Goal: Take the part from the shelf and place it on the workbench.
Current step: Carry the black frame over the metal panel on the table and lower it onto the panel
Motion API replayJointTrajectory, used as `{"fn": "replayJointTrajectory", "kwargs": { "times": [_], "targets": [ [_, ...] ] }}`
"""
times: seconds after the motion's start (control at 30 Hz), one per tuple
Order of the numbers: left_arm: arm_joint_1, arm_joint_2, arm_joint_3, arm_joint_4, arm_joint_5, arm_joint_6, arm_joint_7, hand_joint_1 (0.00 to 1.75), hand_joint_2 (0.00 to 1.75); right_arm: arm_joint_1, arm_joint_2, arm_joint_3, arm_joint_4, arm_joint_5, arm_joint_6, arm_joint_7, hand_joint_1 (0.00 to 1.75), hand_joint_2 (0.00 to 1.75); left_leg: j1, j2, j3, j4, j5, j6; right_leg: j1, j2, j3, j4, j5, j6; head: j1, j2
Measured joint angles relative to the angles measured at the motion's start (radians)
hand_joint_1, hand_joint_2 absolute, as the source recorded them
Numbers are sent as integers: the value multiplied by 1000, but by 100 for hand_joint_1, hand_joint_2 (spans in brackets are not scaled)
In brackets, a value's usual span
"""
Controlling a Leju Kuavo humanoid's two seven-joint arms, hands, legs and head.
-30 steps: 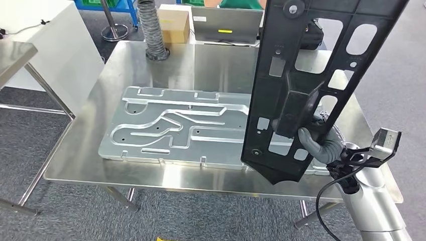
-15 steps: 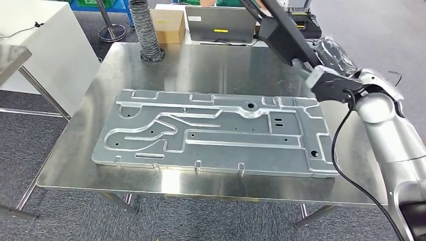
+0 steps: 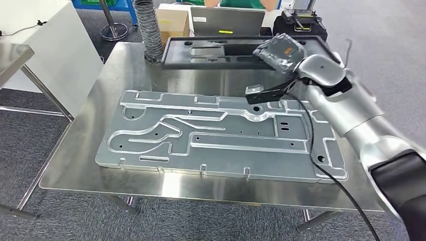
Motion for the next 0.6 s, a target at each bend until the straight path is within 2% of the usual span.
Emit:
{"fn": "replayJointTrajectory", "kwargs": {
  "times": [0.1,0.17,0.2,0.27,0.3,0.33,0.37,0.43,0.47,0.5,0.6],
  "targets": [
    [3,0,0,0,-1,-3,-4,0,175,48,63,60,72,-29,-29,5,175,175,1,-1,-2,0,-6,-15,4,1,6,-13,-9,-18,0,0],
    [5,2,-1,0,-5,-10,-7,0,175,74,94,73,102,-67,-25,5,175,175,2,1,-17,37,-31,-26,0,0,11,-16,-12,-31,0,0],
    [5,3,-1,0,-7,-13,-8,0,175,81,104,76,111,-83,-21,5,175,175,3,1,-39,84,-55,-31,-1,-1,13,-17,-13,-36,0,0],
    [7,5,-3,0,-13,-16,-10,0,175,88,114,83,121,-109,-17,4,175,175,4,2,-107,213,-101,-36,1,-2,17,-17,-18,-43,0,0],
    [8,7,-4,0,-16,-17,-11,0,175,95,116,86,124,-120,-15,4,175,175,5,2,-136,260,-108,-37,2,-2,20,-17,-20,-44,0,0],
    [10,8,-5,0,-19,-18,-11,0,175,107,116,87,124,-132,-12,4,175,175,5,2,-149,275,-97,-37,3,-2,24,-16,-23,-45,0,0],
    [12,10,-7,0,-21,-19,-11,0,175,122,116,88,122,-145,-8,4,175,175,5,2,-146,255,-70,-35,4,-2,29,-16,-27,-44,0,0],
    [13,11,-11,0,-25,-20,-11,0,175,152,113,88,109,-165,-2,4,175,175,4,2,-100,136,5,-27,5,0,38,-14,-35,-41,0,0],
    [12,11,-12,0,-25,-21,-11,0,175,162,111,88,101,-172,-1,6,175,175,3,1,-76,80,29,-23,6,2,39,-12,-38,-38,0,0],
    [11,11,-14,0,-25,-22,-12,0,175,171,109,88,91,-177,2,9,175,175,1,1,-58,39,39,-18,7,5,37,-11,-39,-34,0,0],
    [9,11,-18,0,-25,-24,-14,0,175,197,98,88,58,-187,20,30,175,175,0,1,-46,9,32,-7,8,9,33,-13,-38,-18,0,0]
  ]
}}
